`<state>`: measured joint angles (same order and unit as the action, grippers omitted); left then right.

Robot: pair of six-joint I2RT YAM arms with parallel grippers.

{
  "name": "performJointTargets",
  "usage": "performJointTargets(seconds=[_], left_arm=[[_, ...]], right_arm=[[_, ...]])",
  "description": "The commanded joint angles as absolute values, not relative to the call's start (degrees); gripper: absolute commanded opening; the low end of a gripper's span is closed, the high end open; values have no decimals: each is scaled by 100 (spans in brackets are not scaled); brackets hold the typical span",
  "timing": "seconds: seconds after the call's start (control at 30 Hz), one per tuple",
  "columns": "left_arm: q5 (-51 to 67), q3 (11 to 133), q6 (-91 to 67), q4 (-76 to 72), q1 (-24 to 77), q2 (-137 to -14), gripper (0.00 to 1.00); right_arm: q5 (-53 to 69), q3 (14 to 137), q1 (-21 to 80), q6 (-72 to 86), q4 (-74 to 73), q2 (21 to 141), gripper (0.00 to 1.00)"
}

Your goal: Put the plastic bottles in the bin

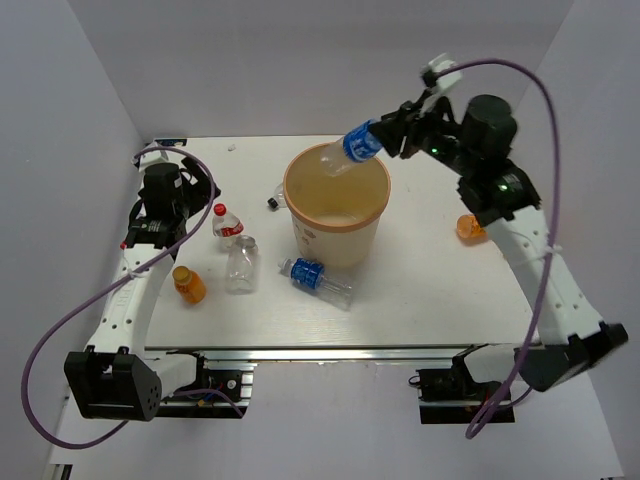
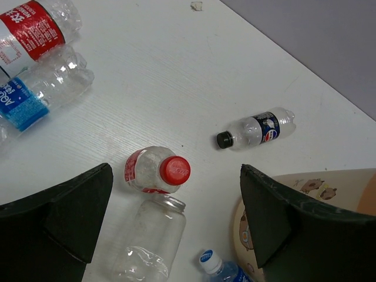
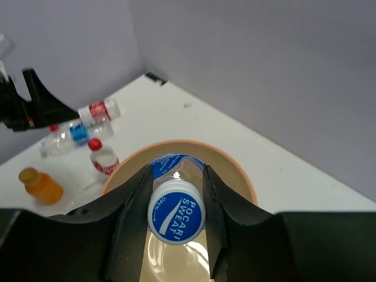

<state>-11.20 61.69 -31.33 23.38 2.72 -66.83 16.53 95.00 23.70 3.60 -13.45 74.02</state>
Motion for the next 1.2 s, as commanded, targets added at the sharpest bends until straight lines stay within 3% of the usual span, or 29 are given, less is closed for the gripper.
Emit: performJointTargets(seconds=[0.0, 0.13, 0.17, 0.27, 0.47, 0.63, 0.8, 0.93, 1.07, 1.17], left_arm=[[-1221, 6302, -3243, 2566, 246, -6539, 98], [-950, 6249, -2937, 2479, 246, -6705, 98], [-862, 6258, -2883, 2452, 237, -6767, 98], [-581, 6328, -2673, 2373, 246, -7127, 98], [-308, 6512, -2136, 2189, 272, -7883, 98], [-324, 6838, -1855, 2241, 456, -8541, 98], [-861, 6776, -1854, 2364, 527, -8841, 98], [-1037, 6811, -1820, 2461, 667, -8965, 89], [-1265, 6899, -1802, 2575, 791, -9061, 69], [-1441, 6952, -1846, 2680, 852, -9105, 62]], right_arm=[[1793, 9448, 2601, 53, -1213, 7716, 6], [1617, 9431, 2654, 35, -1204, 7919, 39], [1617, 9448, 2654, 35, -1213, 7928, 59], [1573, 9562, 2654, 35, -1379, 7972, 89], [1029, 9668, 2419, 438, -1846, 8165, 89], [1906, 9941, 1478, 887, -2048, 8174, 89], [2083, 9239, 871, 1151, -1653, 7788, 89], [2057, 8632, 659, 1256, -1460, 7498, 89], [1837, 8061, 440, 1362, -1398, 7304, 89], [1670, 7762, 317, 1433, -1319, 7163, 89]])
